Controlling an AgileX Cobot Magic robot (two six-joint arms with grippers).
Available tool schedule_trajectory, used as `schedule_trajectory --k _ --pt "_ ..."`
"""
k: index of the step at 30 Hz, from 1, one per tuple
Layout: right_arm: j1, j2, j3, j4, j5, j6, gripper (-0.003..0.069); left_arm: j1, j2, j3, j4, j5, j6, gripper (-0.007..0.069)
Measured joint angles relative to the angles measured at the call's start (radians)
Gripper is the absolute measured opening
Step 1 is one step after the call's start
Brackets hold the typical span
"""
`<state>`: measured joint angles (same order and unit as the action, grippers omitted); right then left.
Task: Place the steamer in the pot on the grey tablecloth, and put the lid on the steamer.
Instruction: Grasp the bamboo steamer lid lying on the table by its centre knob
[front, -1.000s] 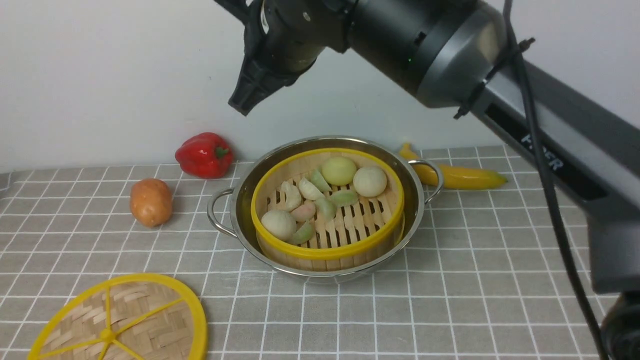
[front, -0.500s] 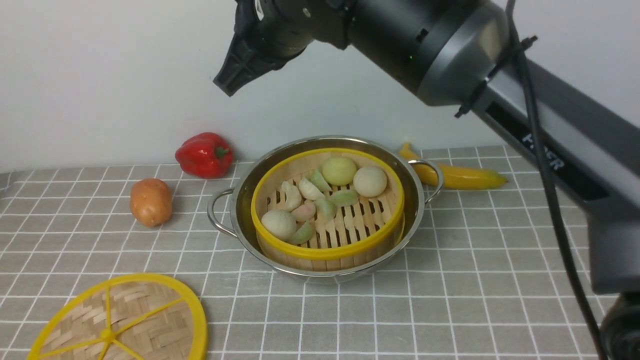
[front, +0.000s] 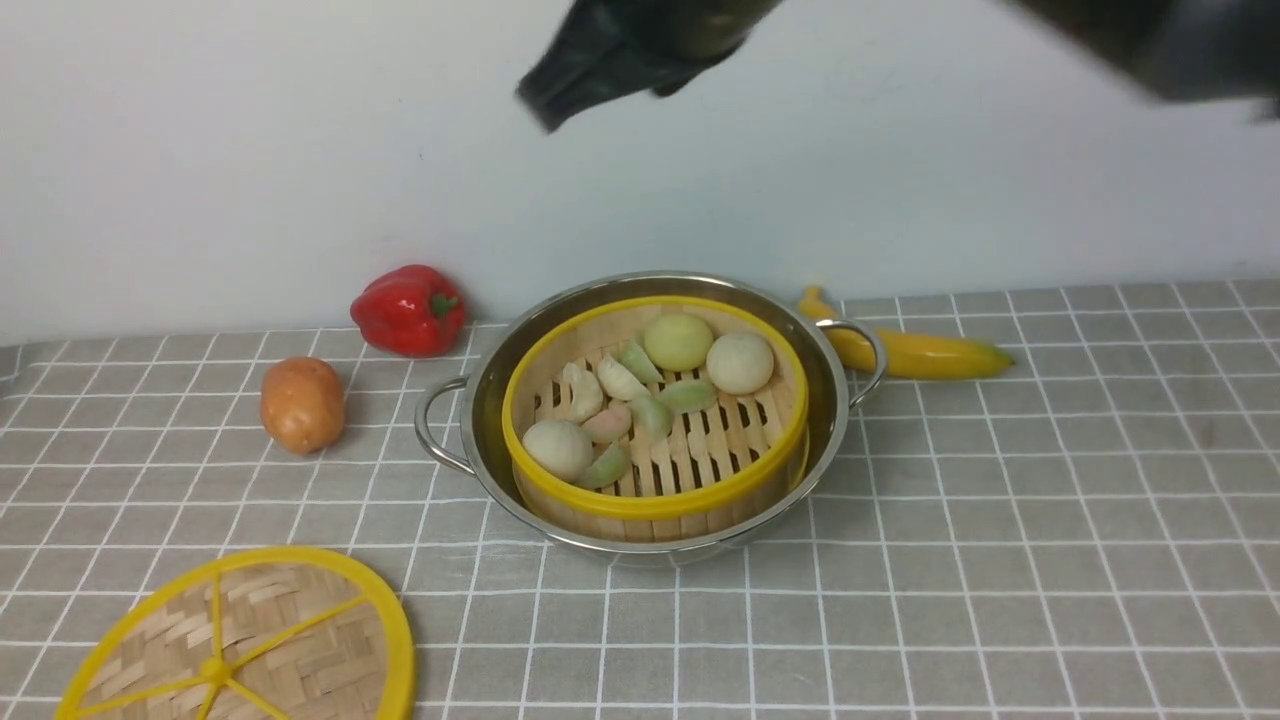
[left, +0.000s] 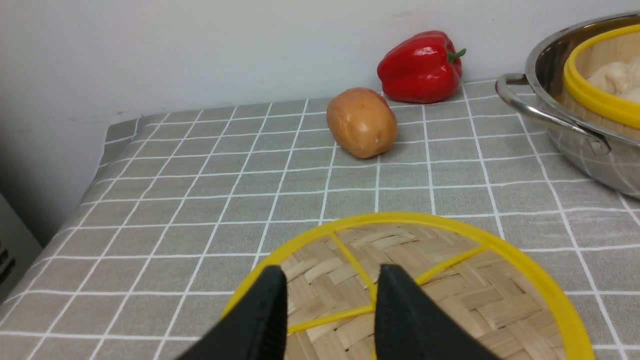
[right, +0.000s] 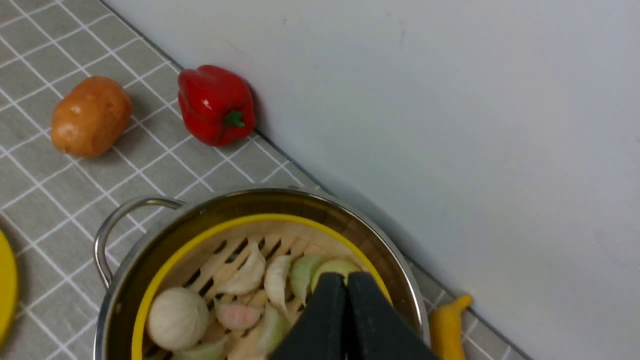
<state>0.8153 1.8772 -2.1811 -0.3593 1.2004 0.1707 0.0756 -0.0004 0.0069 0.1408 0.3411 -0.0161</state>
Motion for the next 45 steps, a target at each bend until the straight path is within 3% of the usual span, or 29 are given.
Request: schedule_trajectory --k 9,11,25,30,36,45 --pt "-0.157 -0.566 0.661 -0.008 -0.228 0.120 0.0041 0.000 0.000 0.000 0.000 0.000 0.000 0.0243" --pt "-0.240 -0.720 0.867 -0.008 -0.320 0.150 0.0048 0.000 0.000 0.000 0.000 0.000 0.000 0.0243" --pt "-0.702 -1.441 1.722 -0.009 -0.934 0.237 0.0092 0.000 0.000 0.000 0.000 0.000 0.000 0.0243" --pt "-0.767 -1.626 1.936 -0.011 -1.024 0.237 0.0108 0.000 0.000 0.000 0.000 0.000 0.000 0.0243" --pt "-0.779 -1.783 2.136 -0.008 -1.047 0.238 0.0129 0.000 0.000 0.000 0.000 0.000 0.000 0.0243" --pt "-0.779 -1.873 2.189 0.036 -0.982 0.240 0.0157 0.000 0.000 0.000 0.000 0.000 0.000 0.0243"
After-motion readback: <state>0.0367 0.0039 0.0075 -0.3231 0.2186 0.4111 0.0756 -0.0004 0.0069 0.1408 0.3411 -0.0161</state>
